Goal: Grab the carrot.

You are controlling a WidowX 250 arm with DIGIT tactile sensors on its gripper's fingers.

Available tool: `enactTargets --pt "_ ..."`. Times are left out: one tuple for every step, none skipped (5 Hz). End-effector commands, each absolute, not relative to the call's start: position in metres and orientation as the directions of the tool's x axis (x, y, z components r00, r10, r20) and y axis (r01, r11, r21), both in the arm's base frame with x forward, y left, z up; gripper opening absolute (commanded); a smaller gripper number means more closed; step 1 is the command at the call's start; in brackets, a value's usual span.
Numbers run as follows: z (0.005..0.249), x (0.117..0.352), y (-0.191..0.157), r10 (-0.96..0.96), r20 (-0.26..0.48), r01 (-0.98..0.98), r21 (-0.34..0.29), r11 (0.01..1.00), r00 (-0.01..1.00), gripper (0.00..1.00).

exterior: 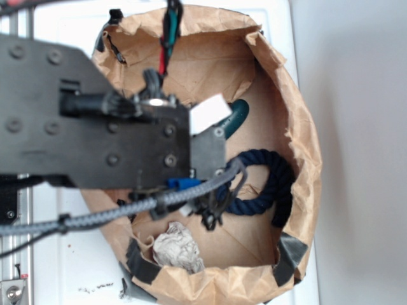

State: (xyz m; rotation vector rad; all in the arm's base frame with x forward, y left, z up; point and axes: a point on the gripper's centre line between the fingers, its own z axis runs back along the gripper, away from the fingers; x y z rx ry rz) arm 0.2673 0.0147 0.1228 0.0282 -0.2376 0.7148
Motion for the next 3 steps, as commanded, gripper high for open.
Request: enactTargets --pt "0.1744 0.2716 0.036 0.558 0.435 -0.608 -0.031 0.794 0.707 0.0" --pt "0.1806 0.2707 0.0425 0.525 0.405 -0.566 -0.022 0.824 0.748 0.0" --pt "0.178 0.2688 0.0379 0.508 0.429 -0.562 -0.003 0.827 0.747 0.0"
